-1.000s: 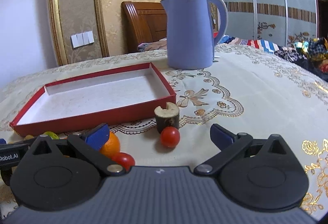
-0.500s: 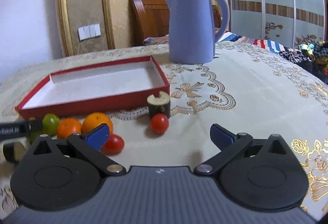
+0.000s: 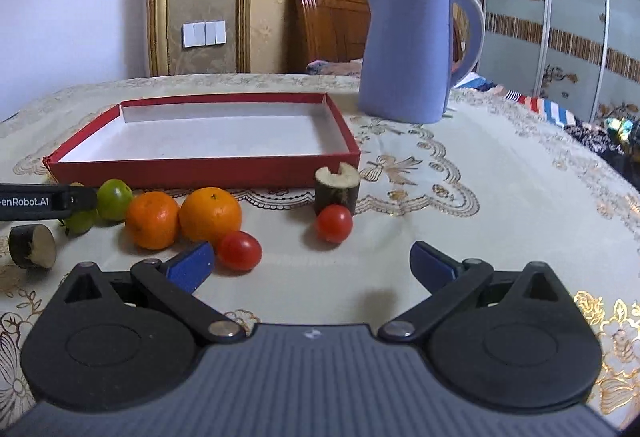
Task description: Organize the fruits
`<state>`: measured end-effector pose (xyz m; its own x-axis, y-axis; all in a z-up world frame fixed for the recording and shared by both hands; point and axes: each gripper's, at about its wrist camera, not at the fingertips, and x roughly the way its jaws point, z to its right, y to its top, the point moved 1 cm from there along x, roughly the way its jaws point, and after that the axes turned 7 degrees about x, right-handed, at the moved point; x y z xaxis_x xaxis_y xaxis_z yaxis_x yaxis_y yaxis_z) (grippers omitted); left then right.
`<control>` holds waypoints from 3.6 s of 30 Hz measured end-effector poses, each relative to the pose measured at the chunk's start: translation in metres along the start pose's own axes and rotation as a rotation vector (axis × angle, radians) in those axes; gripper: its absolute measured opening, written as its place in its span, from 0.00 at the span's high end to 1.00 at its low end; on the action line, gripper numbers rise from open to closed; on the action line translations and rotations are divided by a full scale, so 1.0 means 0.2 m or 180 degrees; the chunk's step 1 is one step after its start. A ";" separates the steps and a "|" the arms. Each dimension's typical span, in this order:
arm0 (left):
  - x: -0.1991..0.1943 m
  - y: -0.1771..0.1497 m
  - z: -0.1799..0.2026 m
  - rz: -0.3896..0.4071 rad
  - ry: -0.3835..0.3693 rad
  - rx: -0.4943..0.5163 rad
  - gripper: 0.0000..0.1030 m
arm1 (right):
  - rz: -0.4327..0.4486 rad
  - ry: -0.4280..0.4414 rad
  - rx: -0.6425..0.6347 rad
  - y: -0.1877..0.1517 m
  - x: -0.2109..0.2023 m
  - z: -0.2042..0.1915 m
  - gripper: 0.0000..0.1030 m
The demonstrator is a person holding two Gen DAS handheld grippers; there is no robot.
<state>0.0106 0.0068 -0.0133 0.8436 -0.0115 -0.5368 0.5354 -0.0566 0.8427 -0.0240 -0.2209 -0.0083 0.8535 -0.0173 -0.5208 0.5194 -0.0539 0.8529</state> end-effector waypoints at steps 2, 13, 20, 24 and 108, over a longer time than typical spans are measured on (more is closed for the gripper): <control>0.00 0.00 0.00 0.0008 -0.0004 0.0004 0.04 | -0.0022 0.0032 -0.0041 0.00 0.00 -0.01 0.00; -0.01 -0.01 -0.01 0.0013 0.0019 -0.0022 0.04 | -0.0134 0.0085 -0.0008 0.00 0.03 0.00 0.00; -0.02 0.00 -0.01 0.0003 0.0002 -0.0044 0.04 | -0.0199 0.0165 -0.0045 0.00 0.04 -0.02 0.00; -0.02 0.00 -0.01 0.0000 -0.0003 -0.0045 0.04 | -0.0186 0.0146 -0.0045 0.00 0.04 -0.02 0.00; -0.21 -0.10 0.04 -0.0240 -0.0272 0.0208 0.61 | -0.0324 0.0574 -0.0095 0.04 0.08 -0.06 0.75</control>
<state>-0.0354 -0.0003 -0.0081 0.7930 -0.0897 -0.6026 0.5912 -0.1253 0.7967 -0.0051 -0.2101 -0.0090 0.7890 0.1657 -0.5916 0.6020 -0.0165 0.7983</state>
